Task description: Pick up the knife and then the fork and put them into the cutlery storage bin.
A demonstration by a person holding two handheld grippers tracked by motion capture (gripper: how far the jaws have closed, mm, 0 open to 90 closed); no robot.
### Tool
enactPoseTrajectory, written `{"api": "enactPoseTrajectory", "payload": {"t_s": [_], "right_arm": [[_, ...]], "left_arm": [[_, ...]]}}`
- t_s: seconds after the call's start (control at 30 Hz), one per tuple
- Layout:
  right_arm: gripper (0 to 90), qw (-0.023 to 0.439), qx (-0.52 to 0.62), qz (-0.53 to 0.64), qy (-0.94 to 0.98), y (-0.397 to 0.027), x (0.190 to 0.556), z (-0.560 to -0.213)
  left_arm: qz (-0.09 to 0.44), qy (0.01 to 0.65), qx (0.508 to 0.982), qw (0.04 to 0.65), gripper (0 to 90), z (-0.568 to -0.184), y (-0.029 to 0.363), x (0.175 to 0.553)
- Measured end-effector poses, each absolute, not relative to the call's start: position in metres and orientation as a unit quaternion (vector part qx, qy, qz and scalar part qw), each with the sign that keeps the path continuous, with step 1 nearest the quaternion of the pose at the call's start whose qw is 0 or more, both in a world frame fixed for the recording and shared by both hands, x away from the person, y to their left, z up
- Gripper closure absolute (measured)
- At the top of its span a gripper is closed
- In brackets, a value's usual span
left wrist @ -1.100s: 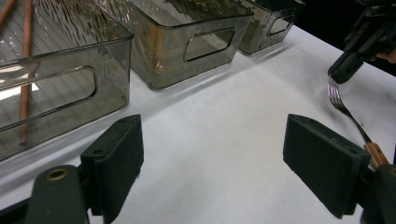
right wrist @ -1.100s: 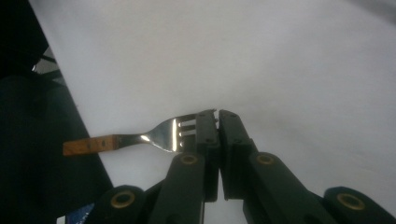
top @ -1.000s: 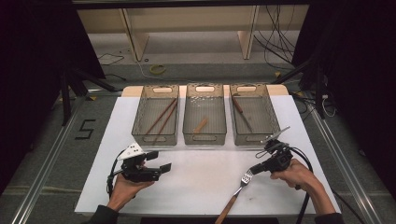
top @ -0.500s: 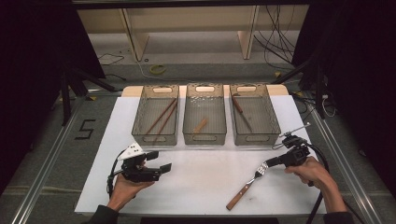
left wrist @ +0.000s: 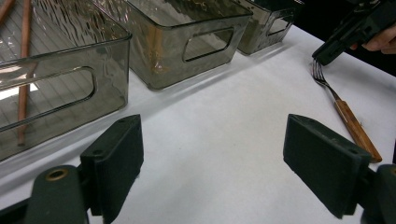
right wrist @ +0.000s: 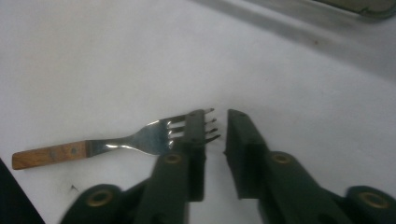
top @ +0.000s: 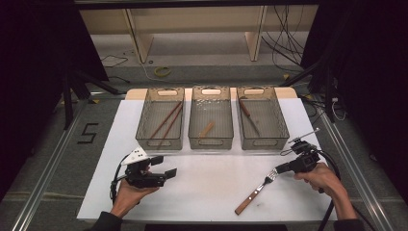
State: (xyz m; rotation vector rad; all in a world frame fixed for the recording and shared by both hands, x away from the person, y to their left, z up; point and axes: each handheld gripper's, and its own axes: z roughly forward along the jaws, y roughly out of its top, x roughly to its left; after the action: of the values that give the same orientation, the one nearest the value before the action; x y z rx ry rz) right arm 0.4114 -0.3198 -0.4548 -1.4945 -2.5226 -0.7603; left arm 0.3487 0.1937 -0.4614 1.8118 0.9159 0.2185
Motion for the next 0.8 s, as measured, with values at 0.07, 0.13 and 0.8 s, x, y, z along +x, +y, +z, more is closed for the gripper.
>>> {"api": "enactPoseTrajectory", "payload": {"t_s": [0.07,0.13,0.8], "right_arm": [[61.1,0.037,-0.489,-0.247,-0.836,-0.319,0.410,-0.447],[56.7,0.007,-0.467,-0.246,-0.849,-0.314,0.404,-0.436],[90.0,0.002,-0.291,-0.252,-0.923,-0.217,0.355,-0.428]], "left_arm": [[0.091,0.383,0.757,0.522,19.6,-0.462,0.194,0.349],[0.091,0.383,0.757,0.522,19.6,-0.462,0.194,0.349],[0.091,0.380,0.757,0.524,19.6,-0.461,0.193,0.348]]}}
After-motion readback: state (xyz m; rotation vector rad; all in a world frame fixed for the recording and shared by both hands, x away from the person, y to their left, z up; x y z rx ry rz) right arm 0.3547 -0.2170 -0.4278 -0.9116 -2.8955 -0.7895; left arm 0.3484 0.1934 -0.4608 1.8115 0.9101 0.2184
